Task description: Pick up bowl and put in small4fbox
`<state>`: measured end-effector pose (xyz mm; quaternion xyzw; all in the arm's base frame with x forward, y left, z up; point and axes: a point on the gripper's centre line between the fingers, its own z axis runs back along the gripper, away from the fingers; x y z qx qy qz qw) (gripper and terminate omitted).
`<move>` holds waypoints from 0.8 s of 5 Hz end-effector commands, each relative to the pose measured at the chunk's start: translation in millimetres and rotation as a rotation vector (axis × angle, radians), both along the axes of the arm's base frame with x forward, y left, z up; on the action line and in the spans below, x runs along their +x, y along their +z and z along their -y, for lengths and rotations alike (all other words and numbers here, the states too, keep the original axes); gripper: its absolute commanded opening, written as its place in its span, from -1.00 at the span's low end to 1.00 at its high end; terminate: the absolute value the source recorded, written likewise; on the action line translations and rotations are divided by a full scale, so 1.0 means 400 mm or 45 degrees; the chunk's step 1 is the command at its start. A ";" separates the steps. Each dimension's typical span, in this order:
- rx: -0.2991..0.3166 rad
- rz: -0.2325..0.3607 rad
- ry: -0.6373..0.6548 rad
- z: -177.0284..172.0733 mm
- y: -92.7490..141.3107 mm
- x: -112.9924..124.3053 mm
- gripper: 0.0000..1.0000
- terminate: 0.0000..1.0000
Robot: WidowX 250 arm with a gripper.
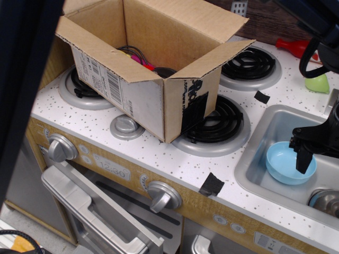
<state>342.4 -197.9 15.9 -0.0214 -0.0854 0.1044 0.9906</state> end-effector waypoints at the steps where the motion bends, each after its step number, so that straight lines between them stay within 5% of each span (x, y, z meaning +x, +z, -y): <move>1: 0.000 0.000 0.000 0.000 0.000 0.000 1.00 -1.00; 2: -0.056 0.019 -0.238 -0.019 -0.013 0.028 1.00 -1.00; 4: 0.104 0.230 -0.591 -0.020 -0.055 0.082 1.00 -1.00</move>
